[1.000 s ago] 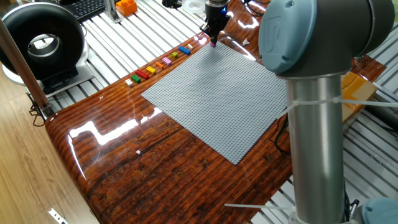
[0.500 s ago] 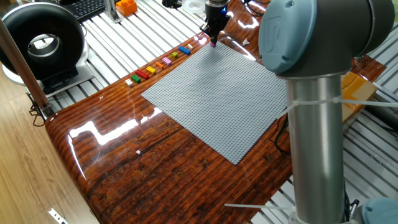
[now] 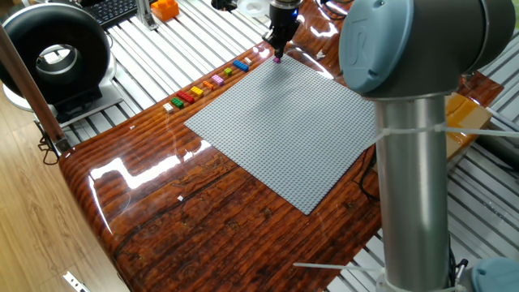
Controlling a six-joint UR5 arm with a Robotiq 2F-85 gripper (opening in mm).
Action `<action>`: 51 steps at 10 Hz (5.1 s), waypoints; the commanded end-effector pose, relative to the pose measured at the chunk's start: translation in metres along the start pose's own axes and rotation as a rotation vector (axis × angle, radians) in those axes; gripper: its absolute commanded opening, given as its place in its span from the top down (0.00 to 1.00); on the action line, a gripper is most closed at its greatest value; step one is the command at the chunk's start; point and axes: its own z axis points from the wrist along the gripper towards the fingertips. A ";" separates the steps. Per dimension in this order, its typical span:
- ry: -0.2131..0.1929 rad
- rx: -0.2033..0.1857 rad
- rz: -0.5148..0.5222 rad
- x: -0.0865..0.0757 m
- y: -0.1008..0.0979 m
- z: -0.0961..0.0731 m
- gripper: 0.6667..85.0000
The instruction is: Build with small Lego blocks
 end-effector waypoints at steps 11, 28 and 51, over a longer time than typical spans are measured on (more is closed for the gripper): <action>0.092 0.044 0.078 0.012 0.007 -0.020 0.98; 0.083 -0.008 0.237 -0.054 0.068 -0.027 0.69; -0.027 -0.050 0.151 -0.050 0.081 0.001 0.71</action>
